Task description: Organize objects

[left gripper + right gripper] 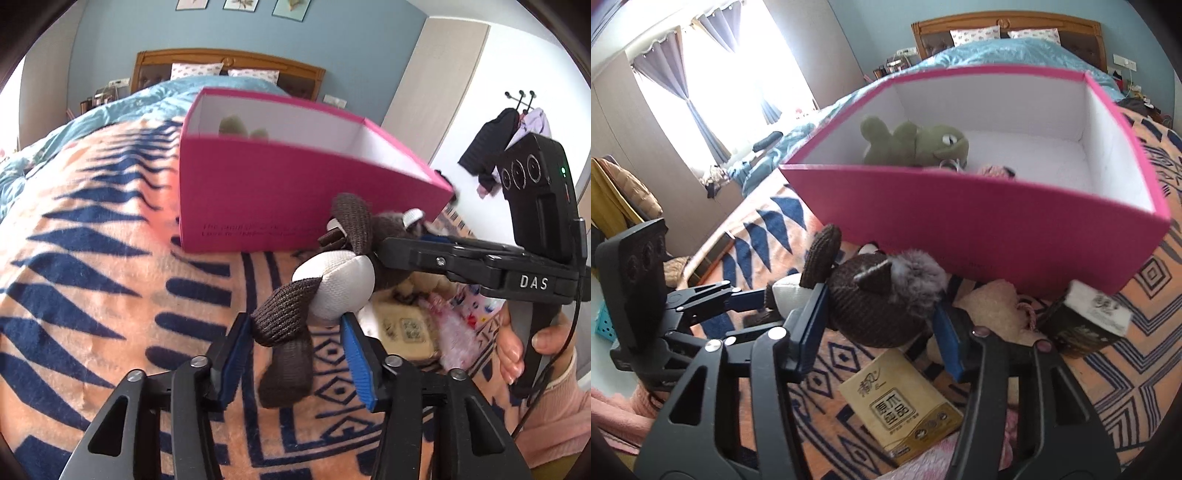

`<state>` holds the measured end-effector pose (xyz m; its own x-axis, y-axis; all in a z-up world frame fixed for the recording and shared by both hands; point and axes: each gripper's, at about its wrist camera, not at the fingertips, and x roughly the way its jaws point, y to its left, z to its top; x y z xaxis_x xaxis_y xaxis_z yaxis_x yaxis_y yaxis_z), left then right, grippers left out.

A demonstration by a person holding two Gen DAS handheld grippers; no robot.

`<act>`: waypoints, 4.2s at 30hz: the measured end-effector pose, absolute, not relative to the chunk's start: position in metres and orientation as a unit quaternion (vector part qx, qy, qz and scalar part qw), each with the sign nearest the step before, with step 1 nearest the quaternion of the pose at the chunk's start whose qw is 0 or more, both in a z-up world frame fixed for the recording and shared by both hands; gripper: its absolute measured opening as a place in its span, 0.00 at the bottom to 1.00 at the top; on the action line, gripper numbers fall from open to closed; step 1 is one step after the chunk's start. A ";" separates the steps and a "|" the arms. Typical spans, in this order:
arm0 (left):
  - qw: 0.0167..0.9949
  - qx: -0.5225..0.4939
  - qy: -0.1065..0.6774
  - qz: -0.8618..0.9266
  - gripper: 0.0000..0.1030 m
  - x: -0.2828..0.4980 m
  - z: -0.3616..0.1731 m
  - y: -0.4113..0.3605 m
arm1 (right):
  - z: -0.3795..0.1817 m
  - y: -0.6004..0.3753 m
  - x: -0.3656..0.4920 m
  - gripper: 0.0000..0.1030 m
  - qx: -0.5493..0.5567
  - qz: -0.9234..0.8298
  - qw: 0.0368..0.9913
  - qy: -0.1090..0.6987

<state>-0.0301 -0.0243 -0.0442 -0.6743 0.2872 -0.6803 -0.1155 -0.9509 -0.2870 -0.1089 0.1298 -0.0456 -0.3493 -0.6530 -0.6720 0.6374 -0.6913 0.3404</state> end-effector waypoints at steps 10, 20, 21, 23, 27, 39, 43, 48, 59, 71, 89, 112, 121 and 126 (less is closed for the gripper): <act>0.123 -0.328 -0.068 0.934 0.47 -0.039 0.019 -0.024 | 0.022 0.142 -0.092 0.53 0.336 -0.853 0.400 -0.007; 0.107 -0.310 -0.040 0.944 0.47 -0.100 0.061 -0.036 | 0.060 0.130 -0.143 0.53 0.299 -0.869 0.394 -0.004; 0.104 -0.312 -0.038 0.944 0.47 -0.108 0.063 -0.037 | 0.062 0.127 -0.152 0.53 0.300 -0.869 0.393 -0.006; 0.096 -0.317 -0.038 0.943 0.47 -0.127 0.066 -0.041 | 0.062 0.125 -0.166 0.53 0.303 -0.869 0.391 -0.012; 0.085 -0.327 -0.037 0.941 0.47 -0.158 0.066 -0.048 | 0.061 0.117 -0.197 0.53 0.317 -0.866 0.385 -0.019; 0.047 -0.385 -0.029 0.921 0.47 -0.238 0.034 -0.061 | 0.038 0.093 -0.263 0.53 0.366 -0.860 0.356 -0.026; 0.030 -0.405 -0.025 0.913 0.47 -0.251 0.024 -0.065 | 0.028 0.086 -0.278 0.53 0.388 -0.853 0.348 -0.032; 0.012 -0.408 -0.026 0.913 0.47 -0.258 0.023 -0.071 | 0.015 0.079 -0.294 0.53 0.414 -0.845 0.337 -0.038; 0.015 -0.373 -0.023 0.928 0.59 -0.235 0.034 -0.067 | 0.018 0.082 -0.292 0.53 0.419 -0.841 0.338 -0.044; 0.066 -0.282 -0.032 0.957 0.77 -0.158 0.069 -0.054 | 0.044 0.114 -0.235 0.61 0.375 -0.841 0.386 -0.057; 0.204 -0.262 -0.021 0.943 0.82 -0.056 0.043 0.026 | 0.031 0.213 -0.112 0.63 0.339 -0.863 0.372 -0.039; 0.293 -0.362 0.013 0.885 0.82 -0.046 -0.018 0.123 | -0.053 0.287 -0.075 0.63 0.410 -0.861 0.281 -0.105; 0.313 -0.376 0.024 0.872 0.72 -0.051 -0.021 0.154 | -0.050 0.301 -0.078 0.63 0.402 -0.861 0.280 -0.138; 0.311 -0.401 0.016 0.861 0.44 -0.062 -0.028 0.161 | -0.052 0.311 -0.079 0.63 0.401 -0.860 0.276 -0.155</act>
<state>-0.0619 0.1610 -0.0277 -0.4844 0.5233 -0.7011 -0.5485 -0.8060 -0.2226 -0.0795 0.3113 -0.0519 -0.5267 -0.5985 -0.6037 0.3500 -0.7999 0.4876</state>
